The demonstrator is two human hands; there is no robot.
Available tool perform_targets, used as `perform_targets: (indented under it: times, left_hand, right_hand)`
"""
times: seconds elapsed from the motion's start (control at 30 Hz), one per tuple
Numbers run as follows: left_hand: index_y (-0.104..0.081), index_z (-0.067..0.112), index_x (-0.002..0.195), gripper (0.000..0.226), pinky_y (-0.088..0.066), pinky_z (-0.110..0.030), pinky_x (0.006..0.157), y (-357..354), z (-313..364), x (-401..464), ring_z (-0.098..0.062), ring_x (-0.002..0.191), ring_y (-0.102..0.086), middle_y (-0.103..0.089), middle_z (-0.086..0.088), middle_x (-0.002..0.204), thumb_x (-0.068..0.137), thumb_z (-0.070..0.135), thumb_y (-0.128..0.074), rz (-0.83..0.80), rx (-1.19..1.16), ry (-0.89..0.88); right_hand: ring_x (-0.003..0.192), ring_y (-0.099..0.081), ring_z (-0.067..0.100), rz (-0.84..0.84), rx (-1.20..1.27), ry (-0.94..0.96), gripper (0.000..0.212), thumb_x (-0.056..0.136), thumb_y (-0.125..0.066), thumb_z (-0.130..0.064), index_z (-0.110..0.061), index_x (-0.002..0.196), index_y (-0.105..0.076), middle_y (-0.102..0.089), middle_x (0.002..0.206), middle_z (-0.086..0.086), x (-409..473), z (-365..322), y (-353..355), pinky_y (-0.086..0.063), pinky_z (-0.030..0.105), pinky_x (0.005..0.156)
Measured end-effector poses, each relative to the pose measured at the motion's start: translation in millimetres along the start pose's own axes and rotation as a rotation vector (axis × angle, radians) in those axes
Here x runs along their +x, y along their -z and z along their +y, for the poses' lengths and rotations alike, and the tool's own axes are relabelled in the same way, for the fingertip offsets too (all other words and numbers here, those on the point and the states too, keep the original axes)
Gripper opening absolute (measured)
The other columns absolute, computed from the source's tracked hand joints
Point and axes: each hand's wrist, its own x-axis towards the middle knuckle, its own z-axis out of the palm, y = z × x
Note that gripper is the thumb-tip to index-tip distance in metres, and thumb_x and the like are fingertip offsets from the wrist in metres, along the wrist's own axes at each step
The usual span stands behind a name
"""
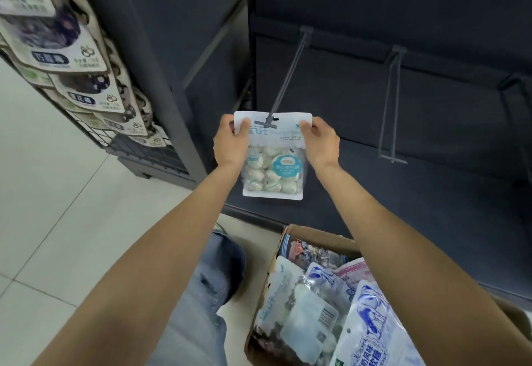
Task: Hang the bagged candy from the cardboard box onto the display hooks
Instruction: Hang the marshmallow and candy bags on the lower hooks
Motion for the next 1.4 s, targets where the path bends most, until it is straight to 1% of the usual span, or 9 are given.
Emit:
perform_targets:
  times: [0.23, 0.37, 0.5, 0.67, 0.87, 1.03, 1.13, 1.27, 1.4]
  left_hand:
    - [-0.062, 0.014, 0.101, 0.031, -0.041, -0.025, 0.078, -28, 19, 58, -0.015, 0.089, -0.053, -0.053, -0.001, 0.099, 0.088, 0.042, -0.06, 0.019, 0.168, -0.131]
    - [-0.065, 0.009, 0.099, 0.029, -0.049, -0.031, 0.081, -49, 37, 90, -0.018, 0.089, -0.061, -0.064, -0.002, 0.093, 0.088, 0.036, -0.063, -0.032, 0.091, -0.111]
    - [-0.051, 0.019, 0.132, 0.039, -0.042, -0.028, 0.102, -57, 55, 105, -0.008, 0.11, -0.056, -0.061, 0.002, 0.123, 0.093, 0.019, -0.057, -0.265, -0.234, 0.011]
    - [-0.019, 0.026, 0.15, 0.059, -0.036, -0.034, 0.108, -41, 53, 71, -0.011, 0.128, -0.042, -0.04, 0.002, 0.148, 0.099, 0.012, -0.045, -0.417, -0.224, 0.027]
    - [-0.048, 0.014, 0.133, 0.039, -0.042, -0.033, 0.097, -15, 3, -28, -0.02, 0.121, -0.048, -0.048, -0.007, 0.137, 0.095, 0.007, -0.048, -0.49, 0.156, 0.14]
    - [-0.059, 0.013, 0.117, 0.027, -0.042, -0.022, 0.093, 1, -40, -142, -0.014, 0.107, -0.058, -0.062, 0.0, 0.115, 0.091, 0.005, -0.054, -0.549, 0.267, 0.02]
    - [-0.058, 0.014, 0.117, 0.027, -0.043, -0.024, 0.093, -2, -57, -200, -0.014, 0.108, -0.06, -0.064, 0.001, 0.115, 0.09, 0.013, -0.06, -0.737, 0.409, -0.157]
    - [-0.04, 0.02, 0.14, 0.06, -0.035, -0.032, 0.102, -21, -73, -243, -0.02, 0.129, -0.042, -0.046, -0.003, 0.142, 0.087, 0.033, -0.065, -0.996, 0.798, -0.398]
    - [-0.027, 0.018, 0.147, 0.08, -0.029, -0.038, 0.111, -41, -82, -262, -0.023, 0.137, -0.031, -0.034, -0.006, 0.15, 0.084, 0.047, -0.066, -1.15, 0.961, -0.419]
  right_hand:
    - [0.074, -0.05, 0.022, 0.219, -0.225, -0.006, 0.027, 0.096, -0.048, -0.033, -0.015, 0.081, -0.062, -0.054, 0.084, 0.005, 52, -18, -3, -0.032, 0.027, 0.057]
    - [0.08, -0.064, 0.022, 0.184, -0.041, -0.105, 0.021, 0.095, -0.043, -0.025, -0.015, 0.103, -0.06, -0.065, 0.088, 0.002, 83, -30, -7, -0.052, 0.035, 0.071]
    - [0.097, -0.054, 0.015, 0.031, 0.112, -0.101, 0.04, 0.096, -0.047, -0.021, -0.02, 0.136, -0.041, -0.06, 0.119, 0.0, 96, -35, -3, -0.041, 0.025, 0.077]
    - [0.117, -0.047, 0.008, -0.18, 0.339, -0.016, 0.078, 0.096, -0.045, 0.0, -0.037, 0.15, -0.003, -0.033, 0.151, -0.006, 58, -25, 8, -0.042, 0.004, 0.067]
    - [0.112, -0.055, 0.011, -0.266, 0.013, 0.19, 0.043, 0.095, -0.05, -0.004, -0.02, 0.135, -0.047, -0.056, 0.127, -0.004, -67, 35, 49, -0.044, 0.011, 0.089]
    - [0.107, -0.059, 0.032, -0.166, -0.487, 0.209, 0.026, 0.089, -0.056, -0.008, -0.011, 0.113, -0.066, -0.067, 0.111, 0.01, -168, 135, 101, -0.047, 0.041, 0.092]
    - [0.133, -0.039, 0.035, -0.204, -0.694, 0.153, 0.044, 0.09, -0.058, -0.025, -0.015, 0.132, -0.054, -0.05, 0.139, 0.01, -214, 186, 130, -0.029, 0.049, 0.109]
    - [0.148, 0.008, 0.025, -0.487, -0.918, 0.053, 0.087, 0.086, -0.059, -0.054, -0.032, 0.152, -0.007, 0.01, 0.16, -0.004, -249, 225, 152, -0.011, 0.06, 0.113]
    - [0.146, 0.013, 0.029, -0.441, -0.96, -0.009, 0.097, 0.079, -0.063, -0.061, -0.038, 0.151, -0.003, 0.015, 0.159, -0.003, -252, 235, 156, -0.014, 0.067, 0.109]
